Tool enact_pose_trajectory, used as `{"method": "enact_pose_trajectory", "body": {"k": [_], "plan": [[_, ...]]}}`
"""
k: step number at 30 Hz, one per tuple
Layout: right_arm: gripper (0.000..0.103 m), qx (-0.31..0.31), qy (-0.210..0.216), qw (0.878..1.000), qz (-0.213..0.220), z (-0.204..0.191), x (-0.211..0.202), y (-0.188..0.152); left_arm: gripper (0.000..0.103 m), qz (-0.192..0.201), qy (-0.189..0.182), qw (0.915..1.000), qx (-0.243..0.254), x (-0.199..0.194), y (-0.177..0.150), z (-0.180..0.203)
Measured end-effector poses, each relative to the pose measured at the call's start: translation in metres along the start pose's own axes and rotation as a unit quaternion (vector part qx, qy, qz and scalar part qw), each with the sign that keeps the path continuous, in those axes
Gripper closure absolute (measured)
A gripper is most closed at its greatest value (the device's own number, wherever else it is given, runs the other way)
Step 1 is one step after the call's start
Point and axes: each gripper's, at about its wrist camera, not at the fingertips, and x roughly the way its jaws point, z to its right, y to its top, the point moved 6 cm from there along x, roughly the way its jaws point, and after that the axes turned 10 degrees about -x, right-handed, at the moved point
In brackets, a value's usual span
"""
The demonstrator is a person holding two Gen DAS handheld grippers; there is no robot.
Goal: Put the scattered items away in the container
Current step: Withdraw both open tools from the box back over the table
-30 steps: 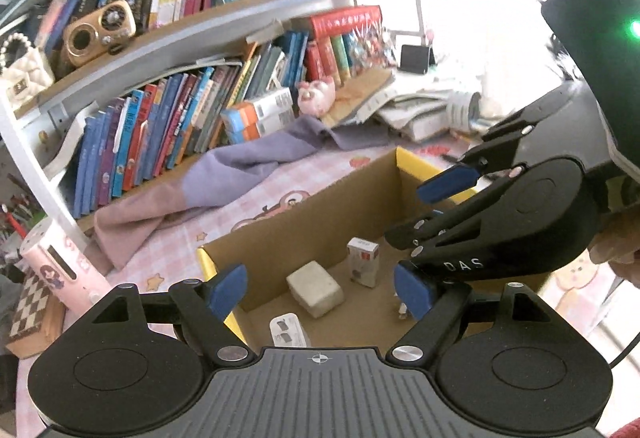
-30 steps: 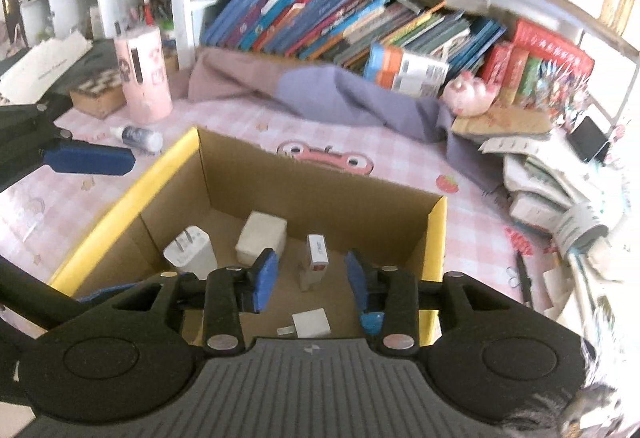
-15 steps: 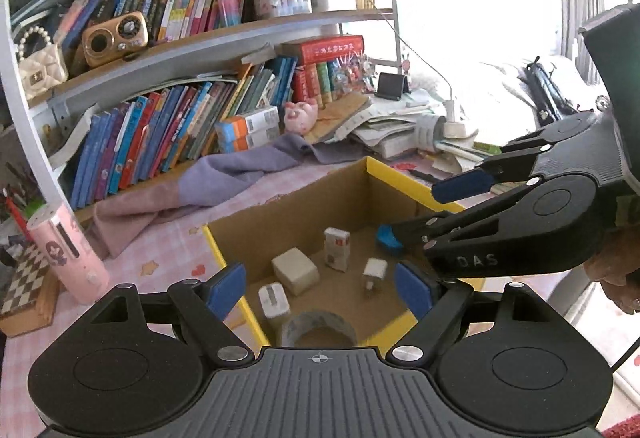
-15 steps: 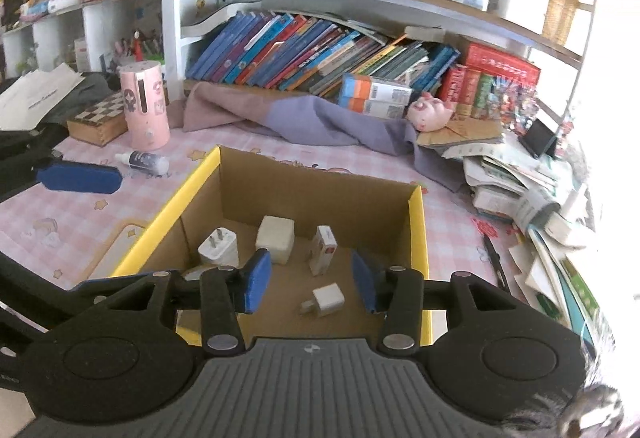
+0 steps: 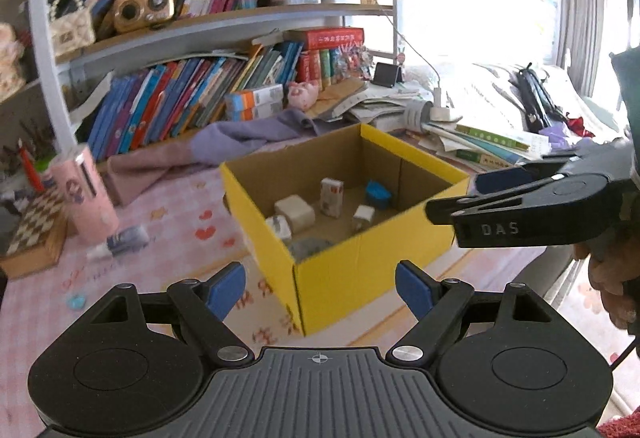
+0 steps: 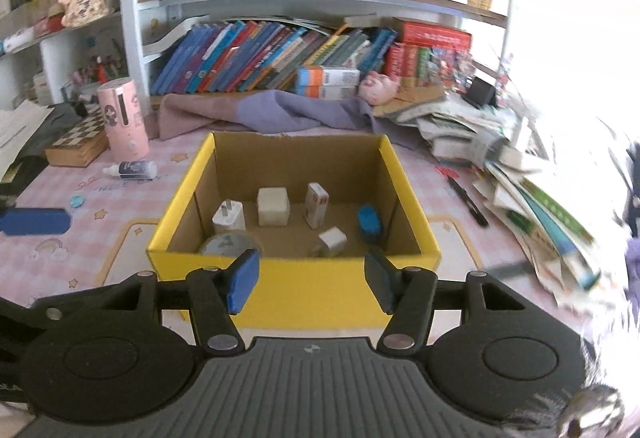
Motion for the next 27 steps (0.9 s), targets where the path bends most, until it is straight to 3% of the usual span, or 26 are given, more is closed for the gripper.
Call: {"method": "enact_pose_trajectory", "body": {"k": [15,27], "plan": [[0.041,0.049,-0.042,0.998,-0.021,-0.05,-0.042,-0.068,0.018,-0.004,0.021,0.9981,-0.059,-0.039,-0.056,-0.038],[0.036,0.038,-0.036,0.998,-0.03,-0.089,-0.053,-0.083,0.018,-0.012,0.051,0.9953,-0.081,-0.059,-0.083,-0.064]]}}
